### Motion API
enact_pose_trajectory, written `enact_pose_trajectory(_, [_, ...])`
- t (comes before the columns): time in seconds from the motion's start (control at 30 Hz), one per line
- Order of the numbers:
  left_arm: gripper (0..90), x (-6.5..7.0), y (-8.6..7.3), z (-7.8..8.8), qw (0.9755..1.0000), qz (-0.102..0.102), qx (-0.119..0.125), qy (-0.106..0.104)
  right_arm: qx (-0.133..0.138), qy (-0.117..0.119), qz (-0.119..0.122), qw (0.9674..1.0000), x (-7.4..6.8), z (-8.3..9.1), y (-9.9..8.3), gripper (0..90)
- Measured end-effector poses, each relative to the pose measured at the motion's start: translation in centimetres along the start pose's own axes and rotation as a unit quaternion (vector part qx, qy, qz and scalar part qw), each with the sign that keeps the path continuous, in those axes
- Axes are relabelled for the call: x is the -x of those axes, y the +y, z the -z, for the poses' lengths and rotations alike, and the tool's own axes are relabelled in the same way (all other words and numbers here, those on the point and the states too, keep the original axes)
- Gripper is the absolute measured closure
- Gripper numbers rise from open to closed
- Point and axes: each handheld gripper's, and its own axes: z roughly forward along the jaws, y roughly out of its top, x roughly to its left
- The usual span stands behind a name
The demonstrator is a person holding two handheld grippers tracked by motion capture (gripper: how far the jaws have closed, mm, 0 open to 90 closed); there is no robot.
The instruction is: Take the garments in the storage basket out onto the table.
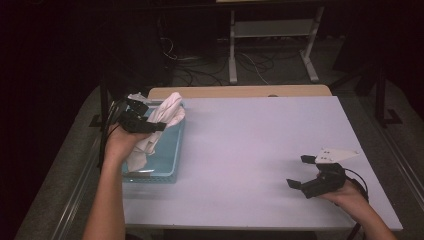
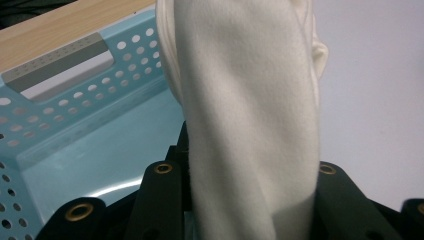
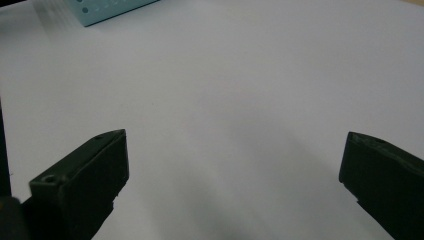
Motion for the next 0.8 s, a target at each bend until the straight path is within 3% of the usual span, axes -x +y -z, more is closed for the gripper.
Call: enact_pose_trajectory(0.8, [63.5,3.4,2.0,0.1,0.9985,-0.034,0.017,-0.039,0.005,0.002,0.003,1.0000,-0.1,0.0,0.1,0.0])
